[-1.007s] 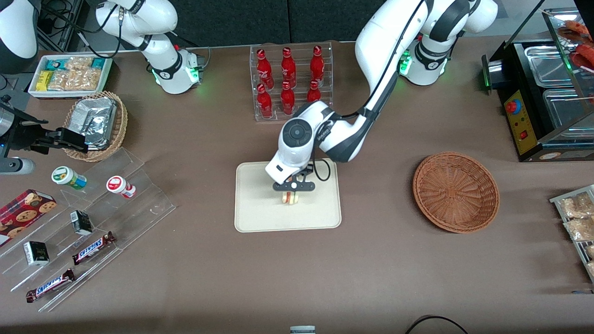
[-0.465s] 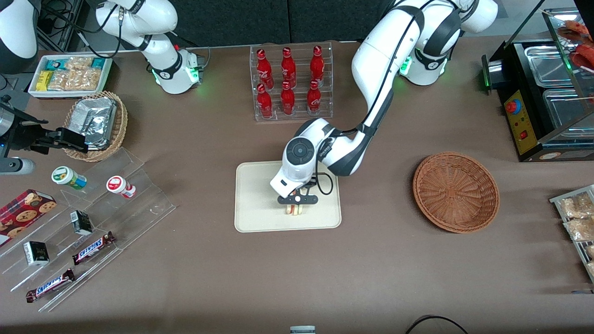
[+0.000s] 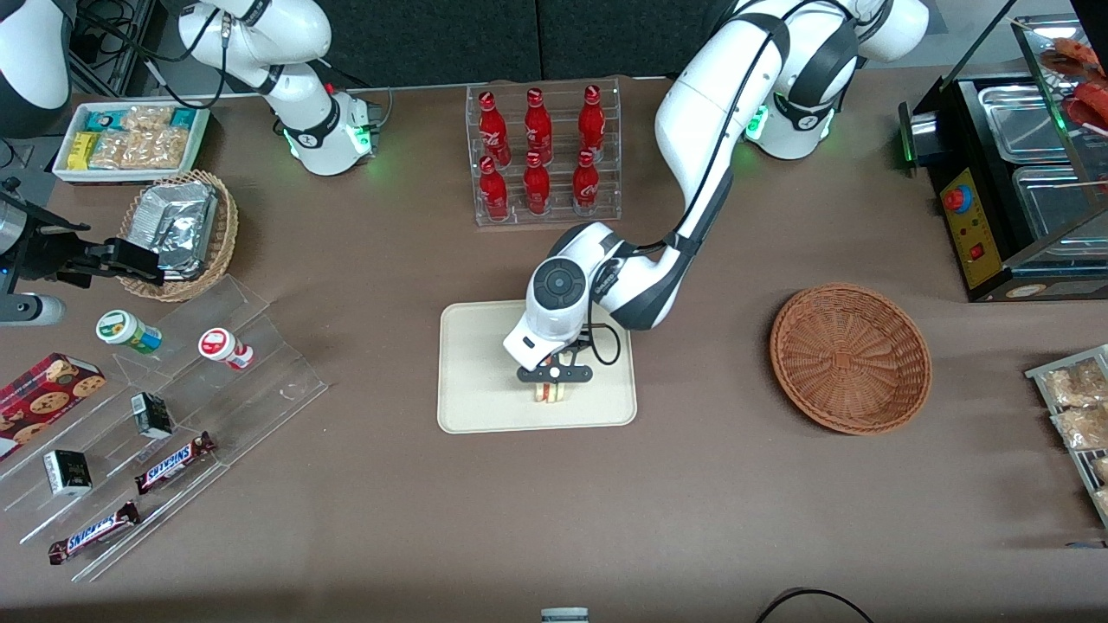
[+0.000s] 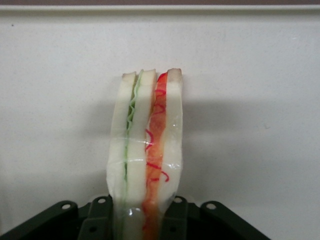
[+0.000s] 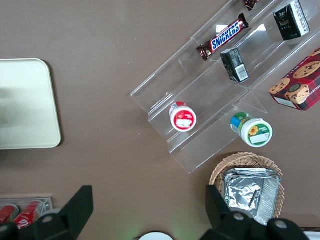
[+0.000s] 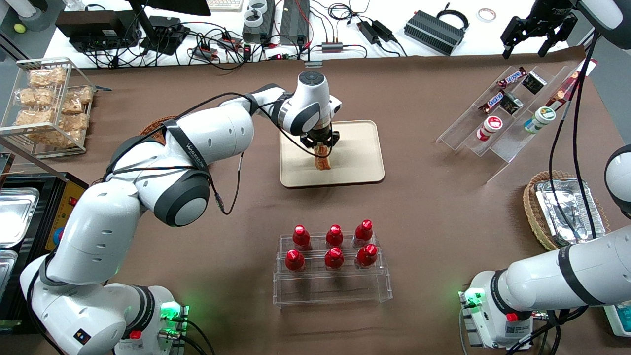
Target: Place sandwich from basket to tray
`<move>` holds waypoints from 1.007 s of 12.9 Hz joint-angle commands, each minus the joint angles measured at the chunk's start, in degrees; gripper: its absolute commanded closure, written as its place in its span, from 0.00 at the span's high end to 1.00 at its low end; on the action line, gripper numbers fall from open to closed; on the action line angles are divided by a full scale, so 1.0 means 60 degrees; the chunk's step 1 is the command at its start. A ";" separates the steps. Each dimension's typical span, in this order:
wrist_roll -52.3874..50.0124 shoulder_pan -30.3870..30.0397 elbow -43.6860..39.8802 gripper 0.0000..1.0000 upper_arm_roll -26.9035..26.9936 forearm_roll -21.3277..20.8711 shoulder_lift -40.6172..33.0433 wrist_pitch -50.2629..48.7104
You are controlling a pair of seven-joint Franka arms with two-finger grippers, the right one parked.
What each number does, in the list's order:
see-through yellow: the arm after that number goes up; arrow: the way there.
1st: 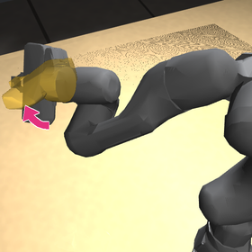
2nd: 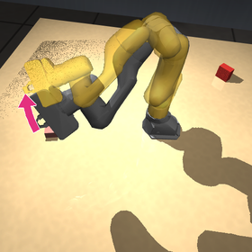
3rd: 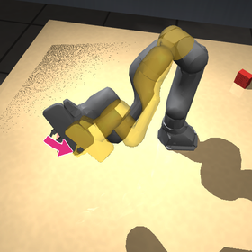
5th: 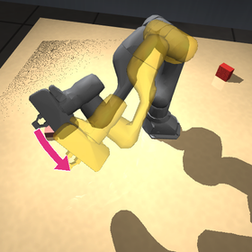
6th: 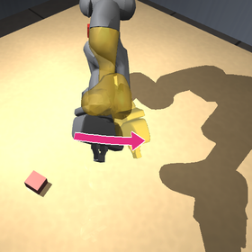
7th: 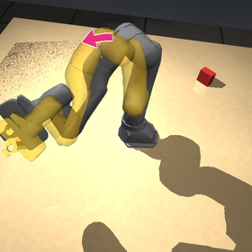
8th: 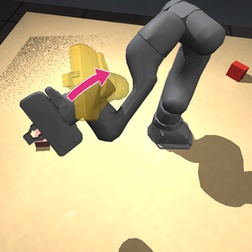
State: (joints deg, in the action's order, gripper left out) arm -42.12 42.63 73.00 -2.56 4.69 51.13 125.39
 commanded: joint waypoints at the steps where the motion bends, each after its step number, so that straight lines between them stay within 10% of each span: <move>1: -0.0026 0.0028 -0.0228 1.00 0.0075 0.0008 -0.0433 -0.0592; 13: 0.3380 -0.0001 0.0662 1.00 0.3498 0.0872 -0.5763 -0.6935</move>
State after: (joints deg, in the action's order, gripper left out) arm -28.66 42.30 71.30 13.73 7.92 22.17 85.84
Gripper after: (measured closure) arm 0.000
